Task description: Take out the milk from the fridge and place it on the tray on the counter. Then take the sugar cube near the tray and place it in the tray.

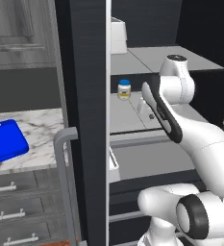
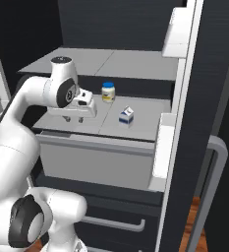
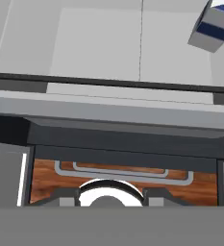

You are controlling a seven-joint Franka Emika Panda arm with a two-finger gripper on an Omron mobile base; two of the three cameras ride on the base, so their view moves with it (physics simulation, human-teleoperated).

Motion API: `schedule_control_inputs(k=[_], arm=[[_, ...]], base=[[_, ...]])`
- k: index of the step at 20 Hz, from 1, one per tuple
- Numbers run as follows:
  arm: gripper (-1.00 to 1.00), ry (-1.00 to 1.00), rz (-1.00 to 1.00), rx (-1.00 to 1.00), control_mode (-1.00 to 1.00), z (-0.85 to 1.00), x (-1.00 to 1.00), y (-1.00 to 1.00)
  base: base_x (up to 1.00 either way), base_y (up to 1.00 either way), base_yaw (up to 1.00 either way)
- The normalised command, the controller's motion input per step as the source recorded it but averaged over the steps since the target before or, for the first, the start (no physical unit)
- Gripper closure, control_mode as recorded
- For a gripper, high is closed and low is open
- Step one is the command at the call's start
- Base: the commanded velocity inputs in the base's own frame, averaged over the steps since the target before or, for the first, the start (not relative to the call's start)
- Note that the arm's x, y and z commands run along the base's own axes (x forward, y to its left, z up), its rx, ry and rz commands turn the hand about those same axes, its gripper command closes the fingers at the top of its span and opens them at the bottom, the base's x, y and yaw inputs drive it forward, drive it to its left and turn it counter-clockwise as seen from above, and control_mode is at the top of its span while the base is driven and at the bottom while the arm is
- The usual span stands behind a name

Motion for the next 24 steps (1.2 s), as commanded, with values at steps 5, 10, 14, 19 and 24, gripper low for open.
schedule_control_inputs(k=[5,10,14,19,24], arm=[[-1.0,-0.14,-0.01,-0.01,-1.0,0.0,-0.57,-0.03],[-1.0,-0.27,-0.13,0.0,-1.0,0.0,-0.75,-0.2],[-1.0,-0.22,-0.27,0.0,-1.0,0.01,-0.11,-0.22],[-1.0,-0.07,-0.28,0.01,-1.0,0.01,0.07,-0.27],[-1.0,0.01,-0.1,0.01,-1.0,0.08,0.11,-0.23]], base=[[0.0,0.0,0.0],[0.0,0.0,0.0],[0.0,0.0,0.0],[0.0,0.0,0.0],[0.0,0.0,0.0]])
